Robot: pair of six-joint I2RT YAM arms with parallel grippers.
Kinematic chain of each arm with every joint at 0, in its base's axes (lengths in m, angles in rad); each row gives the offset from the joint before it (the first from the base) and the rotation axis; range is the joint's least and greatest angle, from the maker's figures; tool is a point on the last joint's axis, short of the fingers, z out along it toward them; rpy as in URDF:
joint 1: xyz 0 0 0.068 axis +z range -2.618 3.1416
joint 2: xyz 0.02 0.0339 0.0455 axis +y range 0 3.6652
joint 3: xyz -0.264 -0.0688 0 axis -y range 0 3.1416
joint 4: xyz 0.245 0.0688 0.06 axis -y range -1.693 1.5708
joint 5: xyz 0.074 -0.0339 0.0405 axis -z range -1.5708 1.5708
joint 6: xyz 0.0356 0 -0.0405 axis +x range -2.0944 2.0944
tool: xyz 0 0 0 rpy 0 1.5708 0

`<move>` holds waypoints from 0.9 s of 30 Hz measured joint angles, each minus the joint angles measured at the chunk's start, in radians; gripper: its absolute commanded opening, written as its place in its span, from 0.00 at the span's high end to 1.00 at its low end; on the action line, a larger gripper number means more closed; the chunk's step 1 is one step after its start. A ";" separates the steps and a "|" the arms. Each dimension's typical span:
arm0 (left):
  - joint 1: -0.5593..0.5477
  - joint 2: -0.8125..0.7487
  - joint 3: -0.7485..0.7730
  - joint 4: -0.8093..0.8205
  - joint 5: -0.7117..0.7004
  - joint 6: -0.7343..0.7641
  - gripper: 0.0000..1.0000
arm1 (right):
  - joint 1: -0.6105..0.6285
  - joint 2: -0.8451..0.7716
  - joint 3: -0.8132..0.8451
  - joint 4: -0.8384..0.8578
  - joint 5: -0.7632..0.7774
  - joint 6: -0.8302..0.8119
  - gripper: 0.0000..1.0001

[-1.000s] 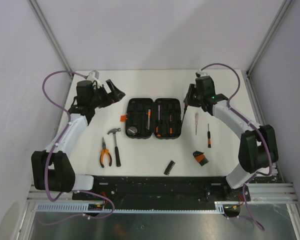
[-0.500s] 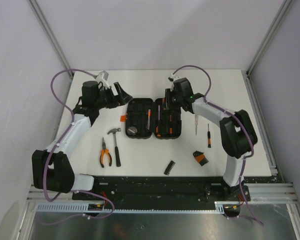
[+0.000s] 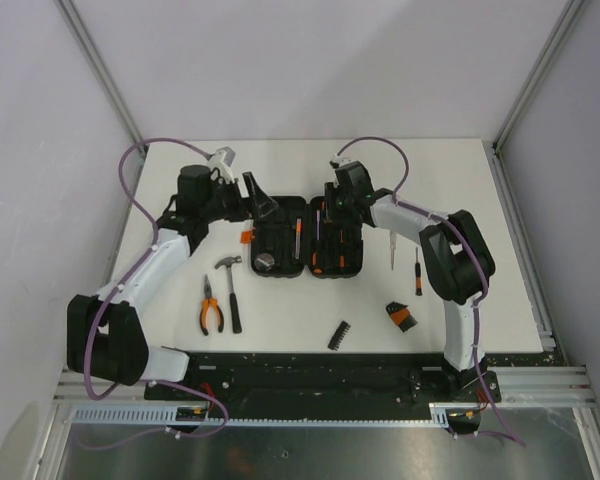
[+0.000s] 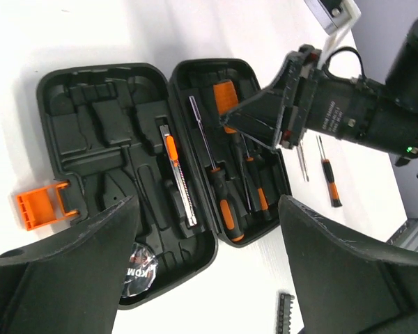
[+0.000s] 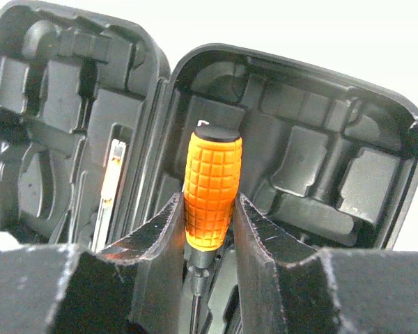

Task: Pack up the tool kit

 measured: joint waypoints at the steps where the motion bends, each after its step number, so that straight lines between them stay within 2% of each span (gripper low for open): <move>1: -0.010 0.003 0.000 0.000 0.000 0.004 0.18 | 0.000 0.006 0.002 0.003 0.012 0.005 1.00; 4: -0.034 0.012 0.000 0.000 0.001 0.013 0.21 | 0.002 0.025 0.006 0.006 0.048 0.017 1.00; 10: -0.062 0.020 -0.008 0.000 0.001 0.024 0.22 | 0.000 0.045 0.013 0.006 0.097 0.028 0.89; 12: -0.065 0.022 -0.013 0.000 0.001 0.024 0.22 | 0.000 0.047 0.016 0.005 0.106 0.029 0.83; 17: -0.065 0.032 -0.015 0.000 0.001 0.024 0.22 | 0.004 0.050 0.022 0.002 0.121 0.032 0.59; 20: -0.065 0.032 -0.015 0.000 0.001 0.024 0.22 | 0.009 0.053 0.034 -0.010 0.147 0.035 0.51; 23: -0.065 0.032 -0.015 0.000 0.001 0.024 0.22 | 0.010 0.053 0.041 -0.011 0.166 0.038 0.46; 27: -0.065 0.032 -0.016 0.000 0.000 0.024 0.22 | 0.011 0.053 0.046 -0.013 0.182 0.038 0.46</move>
